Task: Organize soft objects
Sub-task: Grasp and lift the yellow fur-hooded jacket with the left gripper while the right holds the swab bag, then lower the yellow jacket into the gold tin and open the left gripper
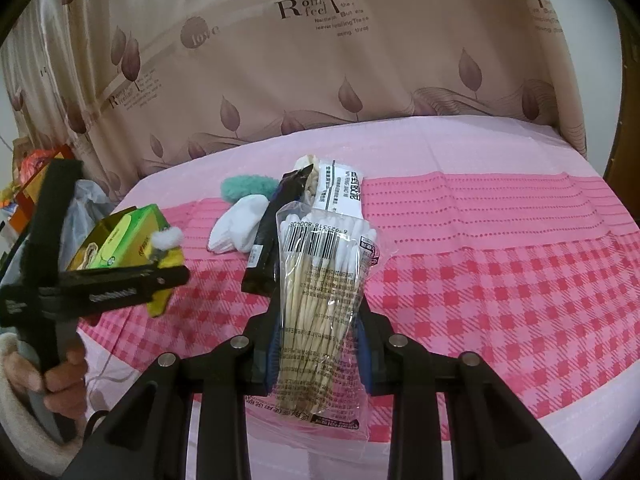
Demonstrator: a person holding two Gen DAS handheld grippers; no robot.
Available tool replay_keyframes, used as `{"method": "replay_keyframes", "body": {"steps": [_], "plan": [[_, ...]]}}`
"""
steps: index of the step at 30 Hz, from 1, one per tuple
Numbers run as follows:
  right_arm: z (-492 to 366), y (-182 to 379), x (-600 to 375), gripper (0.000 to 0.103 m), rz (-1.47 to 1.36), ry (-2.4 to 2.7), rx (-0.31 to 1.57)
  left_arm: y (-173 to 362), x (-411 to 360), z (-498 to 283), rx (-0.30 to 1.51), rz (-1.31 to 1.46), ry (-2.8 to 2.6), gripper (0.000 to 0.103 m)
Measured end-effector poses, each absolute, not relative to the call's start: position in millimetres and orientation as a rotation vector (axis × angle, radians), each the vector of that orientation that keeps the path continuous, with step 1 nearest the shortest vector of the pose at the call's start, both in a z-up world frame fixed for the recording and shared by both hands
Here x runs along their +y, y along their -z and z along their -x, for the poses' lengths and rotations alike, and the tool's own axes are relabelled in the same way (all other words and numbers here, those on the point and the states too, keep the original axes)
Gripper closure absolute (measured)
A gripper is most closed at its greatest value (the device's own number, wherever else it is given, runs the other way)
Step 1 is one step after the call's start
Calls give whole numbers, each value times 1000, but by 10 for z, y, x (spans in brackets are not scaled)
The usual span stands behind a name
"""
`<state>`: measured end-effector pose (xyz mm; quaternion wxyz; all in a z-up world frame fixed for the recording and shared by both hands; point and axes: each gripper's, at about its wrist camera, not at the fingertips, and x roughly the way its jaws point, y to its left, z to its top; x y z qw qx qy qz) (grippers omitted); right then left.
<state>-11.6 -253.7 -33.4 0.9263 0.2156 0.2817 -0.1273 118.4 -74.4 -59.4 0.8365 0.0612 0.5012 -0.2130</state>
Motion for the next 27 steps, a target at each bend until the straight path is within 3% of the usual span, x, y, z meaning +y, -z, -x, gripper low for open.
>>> {"method": "replay_keyframes", "body": {"steps": [27], "plan": [[44,399,-2539,75,-413,269,608,-43,617,-1425,939,-93,205,61]]}}
